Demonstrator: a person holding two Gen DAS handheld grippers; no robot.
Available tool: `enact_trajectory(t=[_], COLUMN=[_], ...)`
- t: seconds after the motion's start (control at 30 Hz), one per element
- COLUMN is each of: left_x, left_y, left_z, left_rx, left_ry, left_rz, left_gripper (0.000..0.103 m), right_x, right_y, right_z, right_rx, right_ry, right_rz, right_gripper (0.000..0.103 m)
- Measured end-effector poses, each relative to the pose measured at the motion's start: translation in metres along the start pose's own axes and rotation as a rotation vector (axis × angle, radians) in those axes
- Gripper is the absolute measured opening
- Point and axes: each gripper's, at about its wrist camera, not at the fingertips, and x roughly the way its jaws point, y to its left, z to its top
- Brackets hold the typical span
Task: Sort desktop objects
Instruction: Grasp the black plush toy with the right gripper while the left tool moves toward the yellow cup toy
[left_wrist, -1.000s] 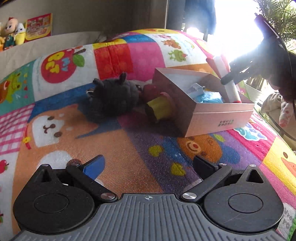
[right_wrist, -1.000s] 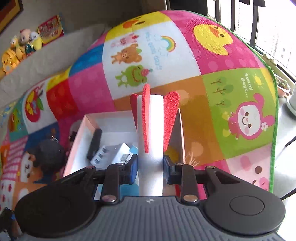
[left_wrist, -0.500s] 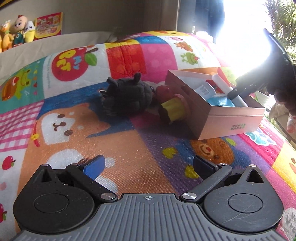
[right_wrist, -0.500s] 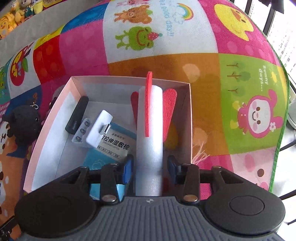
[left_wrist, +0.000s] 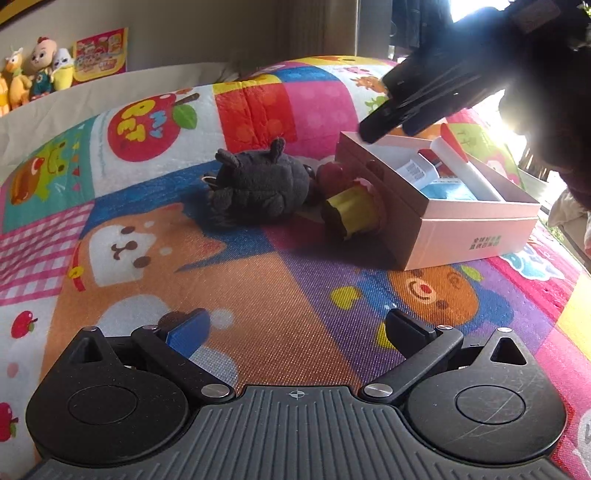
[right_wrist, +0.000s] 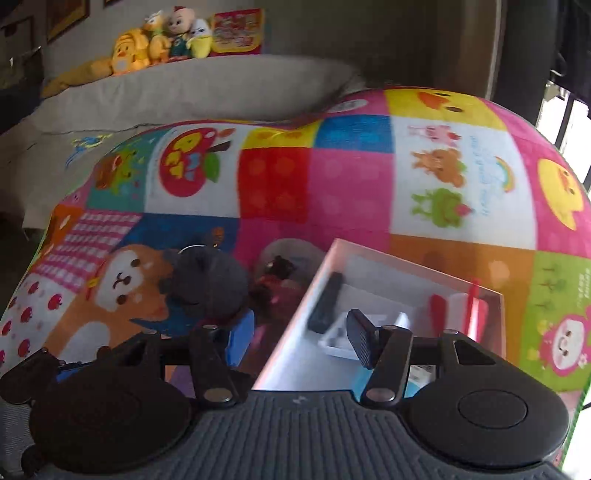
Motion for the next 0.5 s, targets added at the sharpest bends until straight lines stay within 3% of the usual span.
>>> enact_trajectory(t=[0.2,0.37,0.43,0.5], left_x=[-0.001,0.001,0.001,0.001], left_y=[0.006,0.012,0.012,0.012], left_z=[-0.001,-0.001,-0.001,-0.001], left_rx=[-0.039,-0.07,-0.071,-0.068], left_ry=[-0.008,0.003,0.002,0.001], left_rz=[-0.017,-0.033,-0.033,-0.032], left_gripper=[0.103,0.103,0.103,0.103], right_x=[0.058,0.064,0.061,0.052], right_y=[0.047,0.063,0.064,0.058], right_z=[-0.001,-0.018,-0.018,-0.014], right_rx=[-0.103,-0.206,-0.187,-0.108], right_ry=[0.115,0.097,0.132,0.162], right_rz=[-0.007,-0.101,-0.058,0.119], right_gripper=[0.044,0.043,0.042,0.041])
